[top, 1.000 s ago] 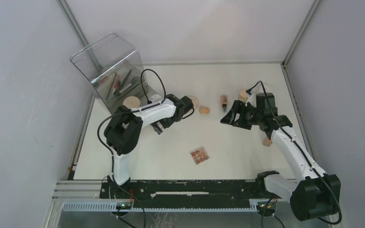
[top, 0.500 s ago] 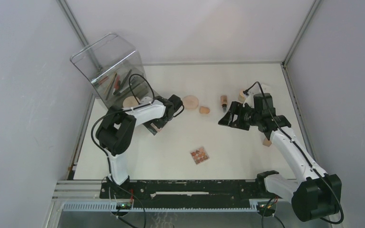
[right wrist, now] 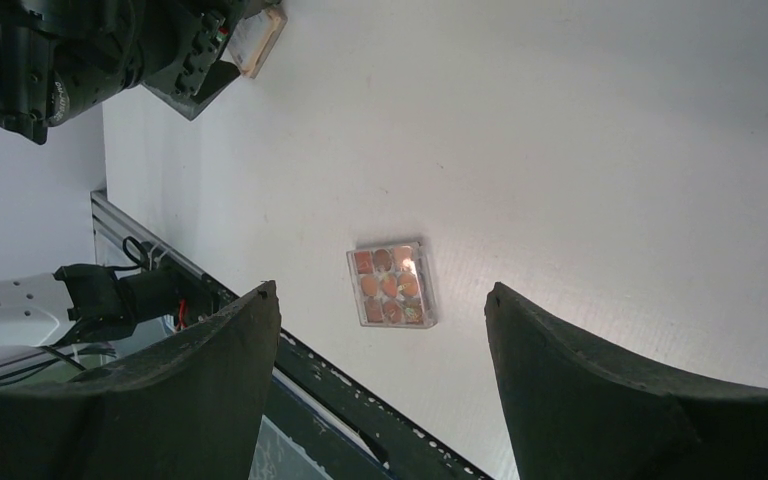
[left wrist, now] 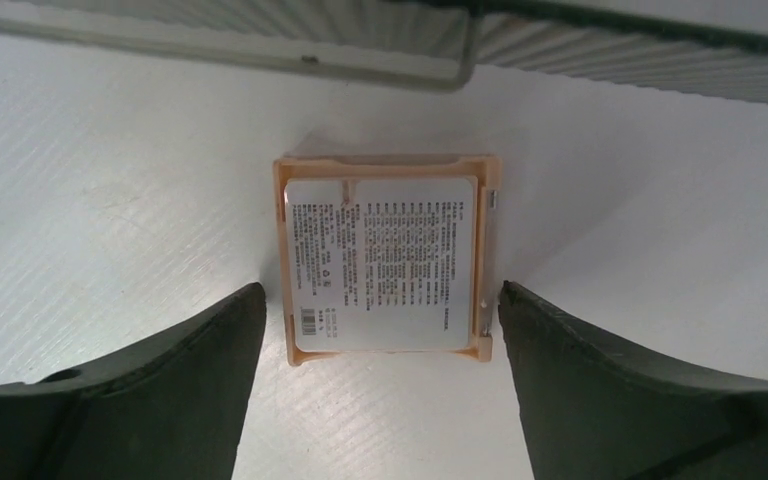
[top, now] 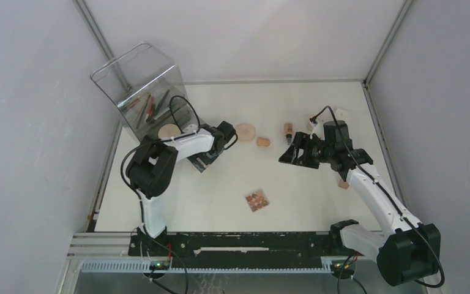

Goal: Organize the makeup
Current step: Pick up the makeup from the center of the board.

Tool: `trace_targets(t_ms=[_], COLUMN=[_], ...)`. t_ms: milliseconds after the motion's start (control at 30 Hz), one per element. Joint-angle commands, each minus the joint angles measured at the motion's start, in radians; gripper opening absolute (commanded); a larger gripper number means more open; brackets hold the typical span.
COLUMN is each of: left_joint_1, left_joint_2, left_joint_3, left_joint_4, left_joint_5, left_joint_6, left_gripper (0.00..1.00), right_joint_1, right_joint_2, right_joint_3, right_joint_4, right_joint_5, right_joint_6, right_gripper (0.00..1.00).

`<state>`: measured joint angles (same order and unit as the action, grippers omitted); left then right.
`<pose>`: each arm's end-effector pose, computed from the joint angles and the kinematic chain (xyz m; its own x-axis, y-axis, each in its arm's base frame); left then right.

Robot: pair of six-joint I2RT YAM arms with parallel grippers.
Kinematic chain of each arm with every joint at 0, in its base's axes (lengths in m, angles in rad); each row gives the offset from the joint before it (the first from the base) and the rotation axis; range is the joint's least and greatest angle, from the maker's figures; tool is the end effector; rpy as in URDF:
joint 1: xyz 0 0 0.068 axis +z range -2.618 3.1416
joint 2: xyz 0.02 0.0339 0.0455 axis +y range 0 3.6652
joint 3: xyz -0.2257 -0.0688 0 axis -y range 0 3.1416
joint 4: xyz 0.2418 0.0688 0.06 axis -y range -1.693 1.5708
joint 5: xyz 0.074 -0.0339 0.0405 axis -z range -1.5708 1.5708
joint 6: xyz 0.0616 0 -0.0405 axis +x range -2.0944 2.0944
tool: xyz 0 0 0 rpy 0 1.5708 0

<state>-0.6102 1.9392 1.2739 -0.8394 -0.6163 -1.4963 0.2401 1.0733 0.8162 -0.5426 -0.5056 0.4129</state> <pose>0.2964 -0.1638 0.0980 -0.4960 -0.6462 -0.5801 -0.7830 0.6216 -0.0229 0.2362 0.0886 0.2167 -0.8531 0.1526 -0.4990 -0.2114 0.7733 0.5978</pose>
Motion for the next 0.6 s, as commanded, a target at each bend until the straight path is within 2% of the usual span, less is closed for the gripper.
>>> trace_targets(t_ms=[0, 167, 300, 400, 567], left_joint_1=[0.016, 0.017, -0.013, -0.07, -0.173], left_joint_2=[0.011, -0.028, -0.105, -0.163, -0.241], left_joint_3=[-0.01, 0.029, 0.06, 0.077, 0.111], left_joint_4=[0.026, -0.026, -0.031, -0.047, -0.046], left_joint_5=[0.061, 0.043, -0.027, -0.091, -0.118], left_joint_6=[0.019, 0.058, 0.155, 0.188, 0.246], left_gripper=[0.86, 0.69, 0.68, 0.68, 0.67], right_joint_1=[0.007, 0.008, 0.01, 0.01, 0.013], right_joint_2=[-0.011, -0.008, -0.005, 0.003, 0.022], right_joint_3=[0.014, 0.014, 0.014, 0.014, 0.01], right_joint_4=[0.027, 0.034, 0.037, 0.042, 0.063], right_joint_5=[0.013, 0.008, 0.012, 0.014, 0.005], right_joint_6=[-0.003, -0.001, 0.001, -0.005, 0.006], right_gripper=[0.82, 0.82, 0.82, 0.82, 0.82])
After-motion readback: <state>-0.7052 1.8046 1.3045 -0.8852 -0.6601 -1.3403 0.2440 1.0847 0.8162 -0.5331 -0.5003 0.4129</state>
